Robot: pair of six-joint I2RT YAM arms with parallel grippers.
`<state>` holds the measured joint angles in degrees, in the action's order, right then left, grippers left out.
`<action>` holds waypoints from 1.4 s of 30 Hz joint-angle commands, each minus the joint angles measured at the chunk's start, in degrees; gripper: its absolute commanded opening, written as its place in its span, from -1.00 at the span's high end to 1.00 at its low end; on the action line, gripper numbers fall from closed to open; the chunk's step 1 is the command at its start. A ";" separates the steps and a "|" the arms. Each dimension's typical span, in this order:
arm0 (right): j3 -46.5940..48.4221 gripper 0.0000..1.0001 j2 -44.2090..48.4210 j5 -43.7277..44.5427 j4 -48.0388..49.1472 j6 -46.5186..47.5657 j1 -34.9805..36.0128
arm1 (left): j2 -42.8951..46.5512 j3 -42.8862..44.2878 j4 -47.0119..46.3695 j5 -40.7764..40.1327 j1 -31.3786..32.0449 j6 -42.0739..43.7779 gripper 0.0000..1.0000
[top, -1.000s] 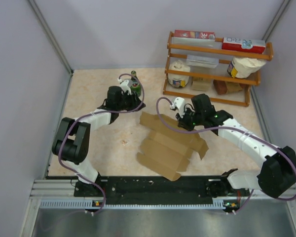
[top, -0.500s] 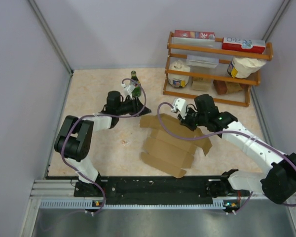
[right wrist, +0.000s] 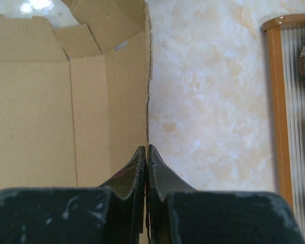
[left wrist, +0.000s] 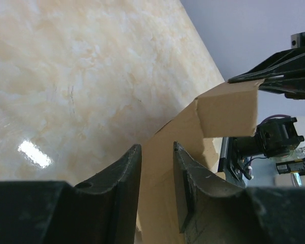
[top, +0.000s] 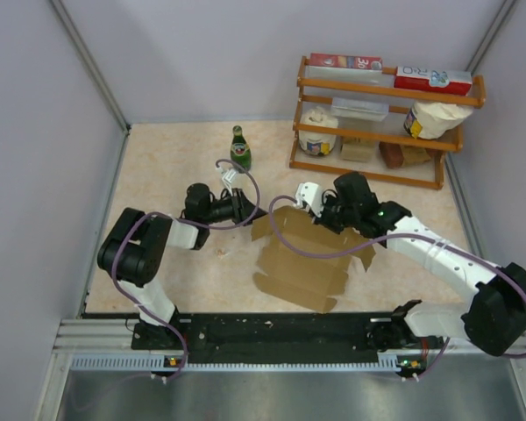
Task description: Fold the paper box
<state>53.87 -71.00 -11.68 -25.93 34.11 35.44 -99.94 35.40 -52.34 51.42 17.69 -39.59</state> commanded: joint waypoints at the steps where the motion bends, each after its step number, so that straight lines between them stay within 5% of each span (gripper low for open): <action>1: -2.62 1.00 1.21 2.98 5.89 3.24 2.17 | -0.78 -1.56 -10.06 1.75 0.41 -1.36 0.28; 25: -13.00 1.00 6.75 11.51 20.22 9.57 5.34 | 0.00 -6.13 -14.37 2.98 2.26 -2.32 0.29; 37: -13.44 1.00 7.28 10.54 19.52 8.78 5.43 | 4.14 -0.07 -13.23 3.87 1.91 -7.25 -0.33; 42: -12.74 1.00 7.19 10.54 18.38 8.78 5.43 | 3.26 1.43 -11.91 1.07 -0.90 -8.48 -0.40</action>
<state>40.73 -65.60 -1.10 -9.06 43.33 40.14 -97.76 34.85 -62.70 54.15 19.18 -46.41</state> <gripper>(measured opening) 0.007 0.694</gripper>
